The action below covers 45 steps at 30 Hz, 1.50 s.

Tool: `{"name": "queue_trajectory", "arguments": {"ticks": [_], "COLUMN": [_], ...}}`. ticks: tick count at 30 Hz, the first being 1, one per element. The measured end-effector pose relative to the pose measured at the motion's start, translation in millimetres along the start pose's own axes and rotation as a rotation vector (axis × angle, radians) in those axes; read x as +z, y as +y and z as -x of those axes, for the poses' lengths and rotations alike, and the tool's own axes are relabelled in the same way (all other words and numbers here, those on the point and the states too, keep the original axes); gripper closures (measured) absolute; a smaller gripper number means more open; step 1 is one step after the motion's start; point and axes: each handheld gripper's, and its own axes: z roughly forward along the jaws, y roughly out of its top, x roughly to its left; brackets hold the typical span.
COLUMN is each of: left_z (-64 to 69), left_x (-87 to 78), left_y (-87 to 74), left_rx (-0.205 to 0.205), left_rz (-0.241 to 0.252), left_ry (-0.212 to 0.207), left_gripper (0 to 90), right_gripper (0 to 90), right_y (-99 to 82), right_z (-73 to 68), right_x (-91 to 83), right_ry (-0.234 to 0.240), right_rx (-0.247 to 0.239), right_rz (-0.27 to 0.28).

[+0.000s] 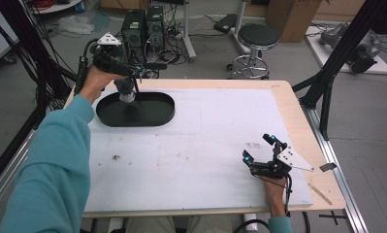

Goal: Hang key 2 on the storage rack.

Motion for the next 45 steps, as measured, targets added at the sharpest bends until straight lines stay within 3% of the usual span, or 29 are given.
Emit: {"name": "queue_trajectory", "arguments": {"ticks": [2,4,6,10,20,23,26,31,36,38,40,44,45], "left_z": [3.8,8.1,14.0,28.5,76.2,87.8,95.5,101.0,106.6,109.9,112.6,114.6,114.4], "left_x": [-9.0,-18.2,-29.8,-52.9,-108.7,-124.9,-136.2,-143.9,-146.5,-146.0,-143.6,-140.8,-141.3], "left_y": [-1.0,-3.1,-6.9,-23.8,-89.9,-114.3,-140.0,-182.6,-215.7,-225.3,-234.0,-243.4,-243.9], "left_rx": [-0.005,0.009,0.019,0.03,0.026,0.024,-0.005,-0.063,-0.069,-0.05,-0.075,-0.073,-0.072], "left_rz": [0.055,0.052,0.088,0.137,0.296,0.329,0.361,0.384,0.405,0.4,0.398,0.386,0.403], "left_ry": [0.0,-0.016,-0.015,-0.061,-0.165,-0.164,-0.158,-0.136,-0.096,-0.087,-0.099,-0.093,-0.093], "left_gripper": [1.7,1.7,1.7,1.7,1.7,1.7,1.7,1.7,1.7,1.7,1.7,1.7,1.7], "right_gripper": [0.6,0.6,0.6,0.6,0.6,0.6,0.6,0.6,0.6,0.6,0.6,0.6,0.6], "right_y": [-0.2,-0.3,-0.4,-0.9,-1.7,-1.7,-1.6,-1.6,-1.6,-1.7,-1.6,-1.6,-1.7], "right_z": [-0.2,-0.3,0.2,1.3,0.7,1.0,0.0,-0.5,-0.2,-0.3,-0.5,-1.5,-1.3], "right_x": [-0.2,-0.2,0.0,0.6,1.5,1.7,1.5,1.7,2.0,2.2,2.2,2.0,2.0], "right_ry": [0.001,0.0,-0.004,-0.005,-0.006,-0.007,-0.005,-0.007,-0.006,-0.008,-0.008,-0.007,-0.008], "right_rx": [0.004,0.004,0.003,0.011,0.016,0.017,0.016,0.008,0.003,-0.001,-0.003,0.003,-0.002], "right_rz": [-0.004,-0.004,-0.004,-0.001,-0.013,-0.012,-0.02,-0.019,-0.017,-0.016,-0.018,-0.023,-0.022]}}
